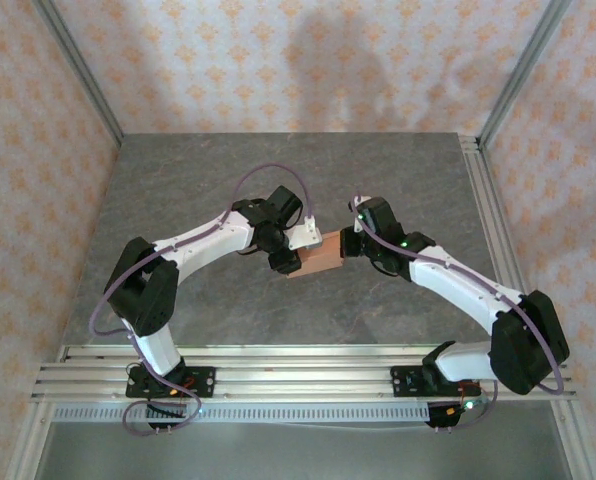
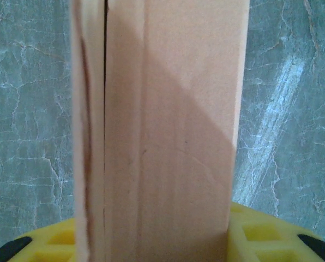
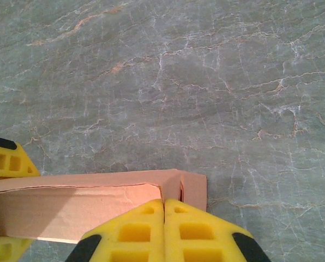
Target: Fold the paper box
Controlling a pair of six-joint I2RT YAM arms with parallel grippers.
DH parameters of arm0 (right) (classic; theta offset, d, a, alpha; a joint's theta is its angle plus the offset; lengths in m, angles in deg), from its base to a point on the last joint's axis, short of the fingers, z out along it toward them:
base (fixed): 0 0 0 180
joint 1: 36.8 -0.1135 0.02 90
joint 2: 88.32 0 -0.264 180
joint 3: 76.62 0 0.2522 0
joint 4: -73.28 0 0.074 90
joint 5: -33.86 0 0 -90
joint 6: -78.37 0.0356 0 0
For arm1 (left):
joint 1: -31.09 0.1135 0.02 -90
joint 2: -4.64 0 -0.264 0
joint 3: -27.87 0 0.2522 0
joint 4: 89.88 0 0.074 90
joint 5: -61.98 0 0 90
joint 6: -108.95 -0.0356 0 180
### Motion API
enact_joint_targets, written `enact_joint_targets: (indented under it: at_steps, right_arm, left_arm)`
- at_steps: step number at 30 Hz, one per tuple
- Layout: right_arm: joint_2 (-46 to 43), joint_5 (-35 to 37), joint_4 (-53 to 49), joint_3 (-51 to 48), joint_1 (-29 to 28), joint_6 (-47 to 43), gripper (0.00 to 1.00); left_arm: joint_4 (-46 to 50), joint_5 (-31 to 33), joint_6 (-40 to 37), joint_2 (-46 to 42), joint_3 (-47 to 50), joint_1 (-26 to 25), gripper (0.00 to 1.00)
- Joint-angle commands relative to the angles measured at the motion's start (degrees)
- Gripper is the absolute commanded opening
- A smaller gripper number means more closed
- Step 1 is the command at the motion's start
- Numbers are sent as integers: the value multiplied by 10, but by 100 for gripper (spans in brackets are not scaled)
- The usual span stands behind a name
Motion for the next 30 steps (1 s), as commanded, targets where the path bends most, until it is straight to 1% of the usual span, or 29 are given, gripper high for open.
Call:
enact_joint_targets:
  at_steps: [1, 6, 11, 14, 16, 19, 24, 26, 27, 29, 30]
  right_arm:
    - [-7, 6, -2, -15, -5, -10, 0]
    - [-7, 13, -1, -15, -7, -12, 0]
    - [-5, 27, -4, -14, -13, -13, 0]
    - [-6, 38, -7, -11, -16, -11, 0]
    - [-5, 45, -9, -9, -20, -8, 0]
    - [-1, 52, -9, -7, -22, -1, 0]
    - [6, 58, -12, 2, -23, 6, 0]
    - [10, 55, -14, 5, -23, 7, 0]
    - [13, 52, -15, 6, -23, 7, 0]
    - [17, 49, -17, 9, -23, 6, 0]
    - [19, 49, -20, 12, -23, 7, 0]
  left_arm:
    - [35, 23, 10, 13, 2, 1, 52]
    - [21, 17, 21, -6, 2, -1, 75]
    - [-12, 22, 46, -43, 14, -6, 92]
    - [-51, 36, 73, -74, 35, -6, 100]
    - [-80, 46, 99, -101, 53, -6, 100]
    - [-95, 62, 146, -139, 65, -10, 100]
    - [-118, 155, 219, -213, 100, -21, 100]
    - [-103, 181, 244, -231, 103, -20, 96]
    - [-93, 191, 257, -235, 102, -20, 93]
    - [-72, 201, 279, -237, 97, -19, 84]
    - [-60, 203, 289, -235, 93, -18, 77]
